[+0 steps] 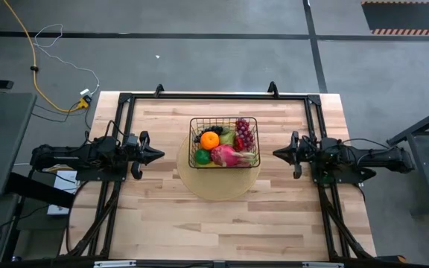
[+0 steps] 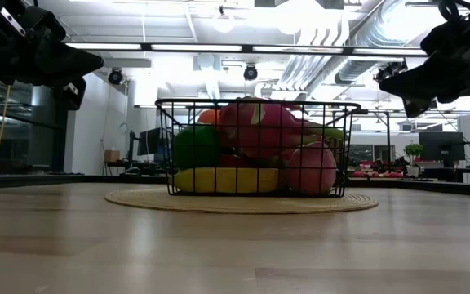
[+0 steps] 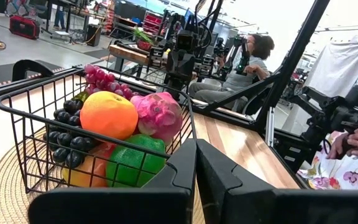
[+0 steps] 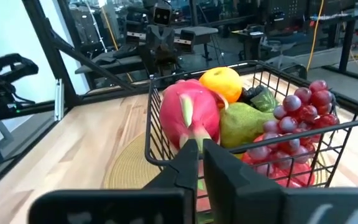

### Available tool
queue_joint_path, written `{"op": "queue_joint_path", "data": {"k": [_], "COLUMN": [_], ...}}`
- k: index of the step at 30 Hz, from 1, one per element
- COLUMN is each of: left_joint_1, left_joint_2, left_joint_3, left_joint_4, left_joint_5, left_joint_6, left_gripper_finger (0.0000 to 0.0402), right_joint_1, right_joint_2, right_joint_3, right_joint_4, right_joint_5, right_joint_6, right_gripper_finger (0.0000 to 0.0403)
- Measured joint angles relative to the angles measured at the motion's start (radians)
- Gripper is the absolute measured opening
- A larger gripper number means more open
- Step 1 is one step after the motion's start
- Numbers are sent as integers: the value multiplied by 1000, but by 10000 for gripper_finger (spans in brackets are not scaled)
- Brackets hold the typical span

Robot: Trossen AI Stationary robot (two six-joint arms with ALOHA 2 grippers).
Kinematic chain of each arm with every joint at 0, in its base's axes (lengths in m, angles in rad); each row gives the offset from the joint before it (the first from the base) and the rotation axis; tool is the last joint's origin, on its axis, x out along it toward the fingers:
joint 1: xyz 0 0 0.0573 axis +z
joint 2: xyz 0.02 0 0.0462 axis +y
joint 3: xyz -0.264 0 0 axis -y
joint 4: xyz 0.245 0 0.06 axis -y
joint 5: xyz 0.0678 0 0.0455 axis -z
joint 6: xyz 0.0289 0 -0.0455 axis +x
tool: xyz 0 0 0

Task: Build produce basket
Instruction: Return to Home Position

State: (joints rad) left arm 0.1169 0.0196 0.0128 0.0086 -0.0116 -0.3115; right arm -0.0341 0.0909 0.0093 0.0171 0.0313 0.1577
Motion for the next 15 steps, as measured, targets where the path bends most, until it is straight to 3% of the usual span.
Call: {"op": "queue_joint_path", "data": {"k": [15], "left_joint_1": [0], "left_joint_2": [0], "left_joint_3": [0], "left_joint_4": [0], "left_joint_5": [0], "left_joint_6": [0], "left_gripper_finger": [1], "right_joint_1": [2], "right_joint_2": [-65], "right_joint_3": [0], "right_joint_4": [3], "right_joint_5": [25], "right_joint_6": [-55], "right_gripper_finger": [0]}}
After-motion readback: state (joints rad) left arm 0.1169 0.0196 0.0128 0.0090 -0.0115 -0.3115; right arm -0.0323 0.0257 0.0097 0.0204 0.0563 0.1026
